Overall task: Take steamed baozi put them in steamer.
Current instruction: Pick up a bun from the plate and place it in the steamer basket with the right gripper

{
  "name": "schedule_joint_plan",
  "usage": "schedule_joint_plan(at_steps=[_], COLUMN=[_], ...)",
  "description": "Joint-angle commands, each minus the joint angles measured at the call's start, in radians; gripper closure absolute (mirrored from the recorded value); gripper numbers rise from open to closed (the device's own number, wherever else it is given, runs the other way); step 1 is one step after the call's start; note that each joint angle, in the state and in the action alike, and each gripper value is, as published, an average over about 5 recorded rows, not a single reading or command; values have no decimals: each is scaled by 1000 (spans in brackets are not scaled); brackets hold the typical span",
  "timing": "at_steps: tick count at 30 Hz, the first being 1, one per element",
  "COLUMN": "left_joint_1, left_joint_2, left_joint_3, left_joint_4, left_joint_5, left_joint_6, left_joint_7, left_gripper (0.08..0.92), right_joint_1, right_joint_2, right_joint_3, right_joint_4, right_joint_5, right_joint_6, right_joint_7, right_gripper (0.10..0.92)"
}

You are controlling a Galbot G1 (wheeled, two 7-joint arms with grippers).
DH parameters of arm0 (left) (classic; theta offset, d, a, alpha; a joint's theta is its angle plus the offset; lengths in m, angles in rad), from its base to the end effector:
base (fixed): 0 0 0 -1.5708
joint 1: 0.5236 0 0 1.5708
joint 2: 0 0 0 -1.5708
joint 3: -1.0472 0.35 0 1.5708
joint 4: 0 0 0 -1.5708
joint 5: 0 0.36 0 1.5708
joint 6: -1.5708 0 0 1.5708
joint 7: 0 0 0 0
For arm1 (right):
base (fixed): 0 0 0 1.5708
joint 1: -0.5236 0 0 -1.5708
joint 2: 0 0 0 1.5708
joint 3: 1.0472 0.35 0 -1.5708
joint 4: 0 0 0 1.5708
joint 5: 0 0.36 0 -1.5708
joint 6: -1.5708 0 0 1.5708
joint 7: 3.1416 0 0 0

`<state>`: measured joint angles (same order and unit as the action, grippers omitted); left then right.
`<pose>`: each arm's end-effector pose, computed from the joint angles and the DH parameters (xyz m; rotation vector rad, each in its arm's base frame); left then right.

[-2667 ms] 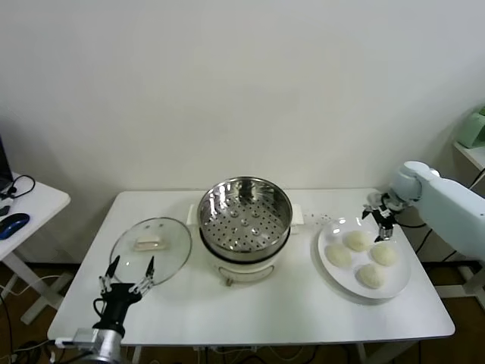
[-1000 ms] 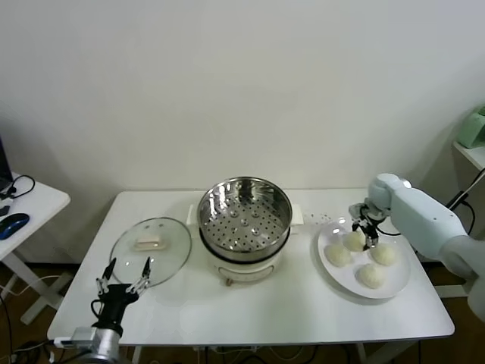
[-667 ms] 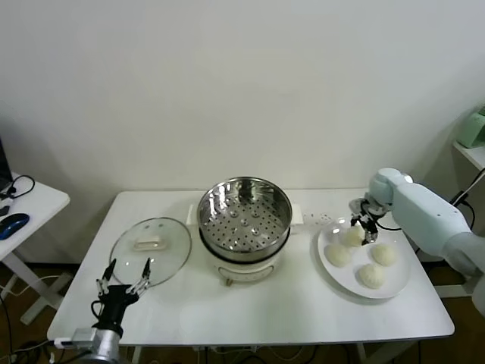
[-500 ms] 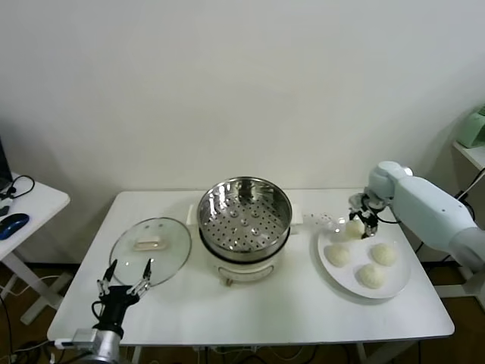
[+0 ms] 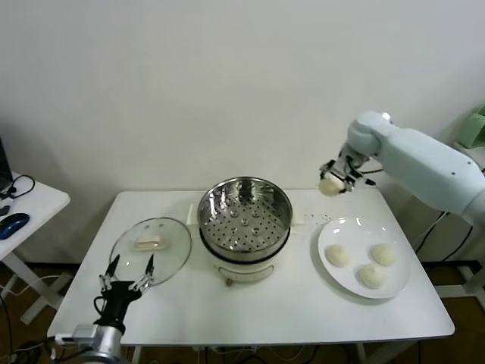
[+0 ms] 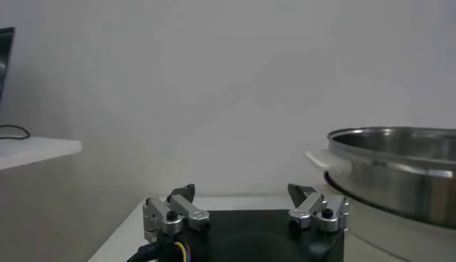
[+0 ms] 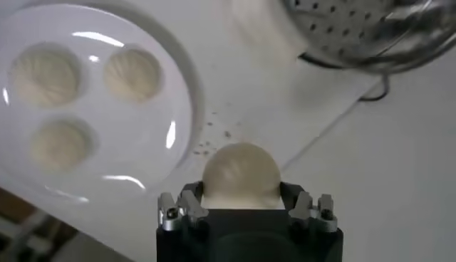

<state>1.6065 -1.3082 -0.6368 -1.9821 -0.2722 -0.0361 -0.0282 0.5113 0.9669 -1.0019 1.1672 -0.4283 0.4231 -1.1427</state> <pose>0.1774 0.0895 -0.3344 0.0355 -3.0440 -0.0217 0.5924 -0.0068 0.0077 1.4976 -0.6763 2.4025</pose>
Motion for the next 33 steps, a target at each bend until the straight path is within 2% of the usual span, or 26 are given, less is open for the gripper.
schedule_joint_plan(at_steps=[1,10,14,33], left_joint_1=[-5,-23,-18,-5], left_joint_2=[14,17,21,0], left_joint_3=[5,26,20,21], left_joint_4=[-11,-3,-4,-1], left_joint_5=[-6,32,29,19], left_joint_6=[10,10,7,2], left_joint_7=[-4,-16,-17,-24], left_gripper=[177,177,177,177], right_joint_1=[143,49,-8,-126], right_joint_2=[95,328,385,351], right_joint_3=[-38,-10,-18,-94], right_joint_4=[121,72,44,-1], right_joint_5=[-56,-174,-214,-275], right_joint_6=[98,131,128,93], right_joint_7=[1,28,33,36], right_gripper=[327,321,321,321])
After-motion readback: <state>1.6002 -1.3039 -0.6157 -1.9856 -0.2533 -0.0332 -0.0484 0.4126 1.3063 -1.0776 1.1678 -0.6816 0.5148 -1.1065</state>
